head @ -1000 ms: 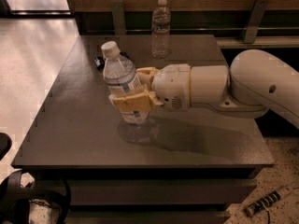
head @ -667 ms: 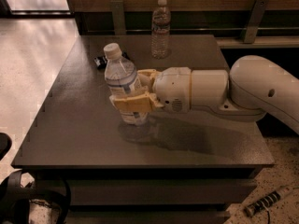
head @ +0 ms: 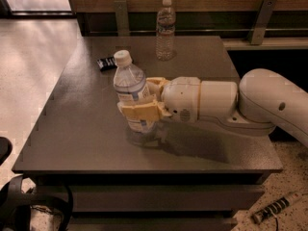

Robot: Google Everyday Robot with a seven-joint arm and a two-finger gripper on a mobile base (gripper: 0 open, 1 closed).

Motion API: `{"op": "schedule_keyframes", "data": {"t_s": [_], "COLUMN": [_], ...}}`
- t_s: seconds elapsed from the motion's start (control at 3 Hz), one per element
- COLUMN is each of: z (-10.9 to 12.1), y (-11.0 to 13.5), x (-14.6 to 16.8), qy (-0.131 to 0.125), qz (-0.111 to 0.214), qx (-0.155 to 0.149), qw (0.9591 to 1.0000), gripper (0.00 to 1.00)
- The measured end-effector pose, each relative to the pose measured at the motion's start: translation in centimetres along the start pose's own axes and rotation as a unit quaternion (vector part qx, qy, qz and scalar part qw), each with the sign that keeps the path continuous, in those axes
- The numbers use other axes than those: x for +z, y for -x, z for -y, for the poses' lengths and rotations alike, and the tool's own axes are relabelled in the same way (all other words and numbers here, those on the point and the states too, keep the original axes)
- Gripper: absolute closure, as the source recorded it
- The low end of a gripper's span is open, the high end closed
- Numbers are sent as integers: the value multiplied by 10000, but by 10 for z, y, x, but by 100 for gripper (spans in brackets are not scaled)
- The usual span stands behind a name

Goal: Place blue plastic bottle upright

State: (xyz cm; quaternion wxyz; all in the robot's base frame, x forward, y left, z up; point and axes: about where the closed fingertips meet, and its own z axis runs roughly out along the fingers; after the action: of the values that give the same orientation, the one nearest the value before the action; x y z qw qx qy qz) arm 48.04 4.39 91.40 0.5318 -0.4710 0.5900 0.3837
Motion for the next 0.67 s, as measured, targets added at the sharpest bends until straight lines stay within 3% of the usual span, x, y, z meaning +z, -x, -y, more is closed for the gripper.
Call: {"op": "schedule_keyframes", "data": {"t_s": [0.67], "z": [1], "y": [-26], "x": [-8], "qy": [-190], "qz": [147], "qx": [262], "qw": [9994], "gripper": [100]}}
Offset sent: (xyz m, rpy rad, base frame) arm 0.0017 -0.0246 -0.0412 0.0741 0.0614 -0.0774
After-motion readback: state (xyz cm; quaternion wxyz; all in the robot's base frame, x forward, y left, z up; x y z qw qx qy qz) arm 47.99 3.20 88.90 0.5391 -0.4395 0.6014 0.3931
